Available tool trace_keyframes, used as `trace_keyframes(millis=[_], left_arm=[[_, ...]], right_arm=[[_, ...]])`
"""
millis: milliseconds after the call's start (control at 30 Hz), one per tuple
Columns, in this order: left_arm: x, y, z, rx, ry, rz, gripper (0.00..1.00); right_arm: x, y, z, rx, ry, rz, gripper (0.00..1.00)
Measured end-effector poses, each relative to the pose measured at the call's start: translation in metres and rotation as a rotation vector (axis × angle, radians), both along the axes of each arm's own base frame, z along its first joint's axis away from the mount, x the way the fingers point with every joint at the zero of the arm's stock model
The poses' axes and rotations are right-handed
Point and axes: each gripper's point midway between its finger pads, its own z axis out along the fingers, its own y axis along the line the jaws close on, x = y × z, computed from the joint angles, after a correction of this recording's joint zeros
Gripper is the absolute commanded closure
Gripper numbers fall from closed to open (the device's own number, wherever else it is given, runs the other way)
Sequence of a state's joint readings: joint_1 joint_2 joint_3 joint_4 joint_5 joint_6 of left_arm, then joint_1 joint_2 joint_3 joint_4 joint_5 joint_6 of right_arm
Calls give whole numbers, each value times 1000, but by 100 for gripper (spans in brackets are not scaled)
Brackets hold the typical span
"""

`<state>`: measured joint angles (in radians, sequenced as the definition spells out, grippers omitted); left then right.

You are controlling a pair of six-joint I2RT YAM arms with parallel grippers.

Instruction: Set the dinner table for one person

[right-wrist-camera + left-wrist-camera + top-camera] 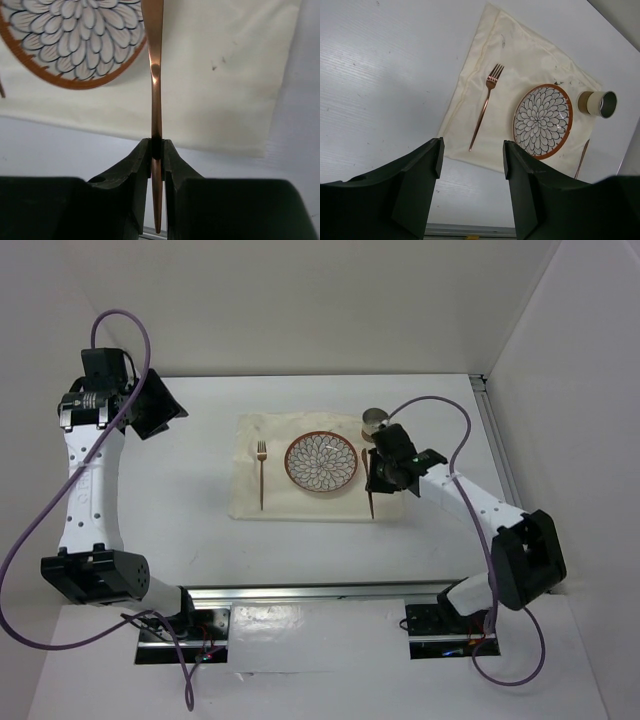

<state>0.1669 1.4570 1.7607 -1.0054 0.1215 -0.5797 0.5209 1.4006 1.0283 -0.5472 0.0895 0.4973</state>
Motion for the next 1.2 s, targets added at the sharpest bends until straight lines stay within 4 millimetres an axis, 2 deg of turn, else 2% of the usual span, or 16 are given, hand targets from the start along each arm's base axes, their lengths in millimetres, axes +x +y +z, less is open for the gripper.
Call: trace_keyframes(millis=[233, 333, 467, 667, 733, 767, 900, 967, 1100, 1200], left_arm=[[2, -1, -2, -5, 3, -5, 33], [3, -1, -4, -6, 11, -5, 33], [2, -1, -8, -8, 22, -5, 33], [2, -1, -11, -9, 30, -5, 33], [2, -1, -11, -9, 29, -5, 33], [2, -1, -11, -8, 29, -6, 33], [2, -1, -12, -8, 32, -7, 33], [2, -1, -13, -9, 35, -7, 33], [2, -2, -15, -14, 39, -12, 33], [2, -2, -15, -14, 41, -14, 33]], right_arm=[[39, -37, -38, -29, 115, -126, 100], [51, -45, -48, -32, 139, -150, 100], [61, -49, -61, -36, 147, -161, 100], [74, -44, -79, -27, 143, -146, 99], [75, -43, -89, -32, 160, -142, 81], [75, -43, -93, -35, 168, -142, 55], [76, -44, -97, -45, 179, -157, 27], [80, -46, -91, -54, 170, -171, 24], [89, -51, -62, -66, 120, -196, 0], [90, -62, -19, -59, 55, -224, 0]])
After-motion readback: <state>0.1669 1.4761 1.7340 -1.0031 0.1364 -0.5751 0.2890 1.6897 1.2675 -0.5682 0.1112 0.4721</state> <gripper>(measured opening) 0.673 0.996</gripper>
